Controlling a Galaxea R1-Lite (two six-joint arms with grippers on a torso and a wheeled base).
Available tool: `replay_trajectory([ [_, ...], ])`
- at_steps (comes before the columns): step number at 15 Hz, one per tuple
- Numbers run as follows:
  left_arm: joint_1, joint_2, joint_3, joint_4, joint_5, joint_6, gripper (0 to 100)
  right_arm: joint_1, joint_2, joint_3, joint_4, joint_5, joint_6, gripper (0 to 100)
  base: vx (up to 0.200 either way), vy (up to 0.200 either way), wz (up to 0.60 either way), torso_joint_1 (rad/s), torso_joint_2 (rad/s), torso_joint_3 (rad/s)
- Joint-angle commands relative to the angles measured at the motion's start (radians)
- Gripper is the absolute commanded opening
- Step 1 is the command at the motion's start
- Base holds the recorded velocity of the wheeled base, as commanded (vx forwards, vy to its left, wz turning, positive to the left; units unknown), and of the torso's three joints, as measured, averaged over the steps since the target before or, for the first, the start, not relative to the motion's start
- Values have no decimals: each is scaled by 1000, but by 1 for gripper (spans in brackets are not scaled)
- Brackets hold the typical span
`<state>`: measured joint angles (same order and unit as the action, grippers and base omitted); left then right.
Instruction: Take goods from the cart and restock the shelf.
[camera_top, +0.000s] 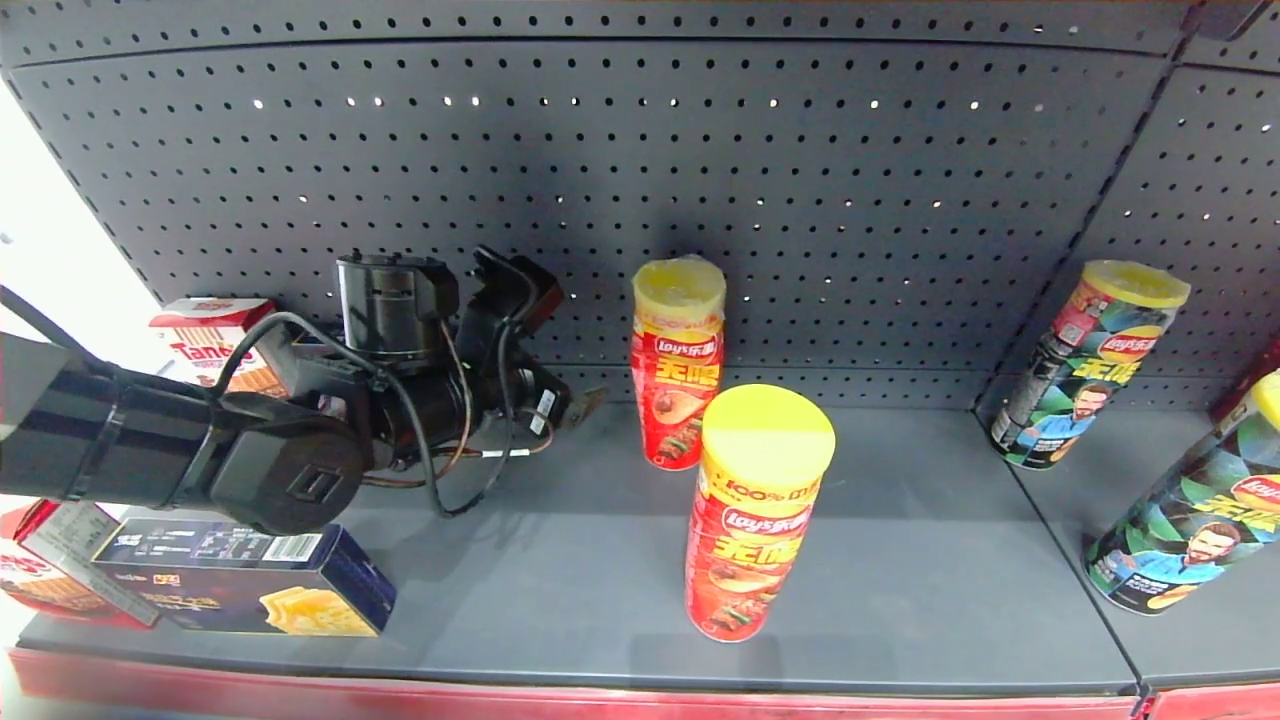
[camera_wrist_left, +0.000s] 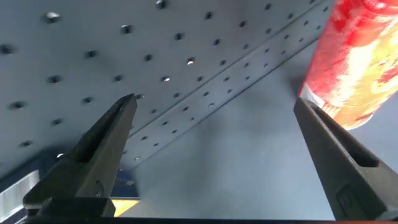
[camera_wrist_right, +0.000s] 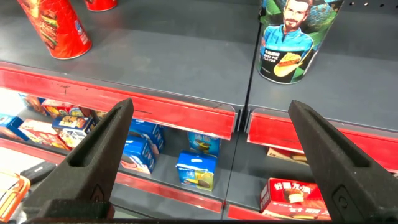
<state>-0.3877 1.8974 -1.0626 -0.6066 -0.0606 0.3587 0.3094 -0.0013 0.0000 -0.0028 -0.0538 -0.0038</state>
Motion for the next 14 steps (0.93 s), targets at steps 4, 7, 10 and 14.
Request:
replay_trajectory([
  [4,-20,63,-22,-44,30,0,100,1,1,0,0,0,-1,100,0,0,0,0,0,0],
  [7,-42,83,-48,-45,31,-3,100,1,1,0,0,0,-1,100,0,0,0,0,0,0],
  [10,-57,92,-65,-44,31,-4,100,1,1,0,0,0,-1,100,0,0,0,0,0,0],
  [14,-77,106,-85,-42,35,-6,100,1,1,0,0,0,-1,100,0,0,0,0,0,0],
])
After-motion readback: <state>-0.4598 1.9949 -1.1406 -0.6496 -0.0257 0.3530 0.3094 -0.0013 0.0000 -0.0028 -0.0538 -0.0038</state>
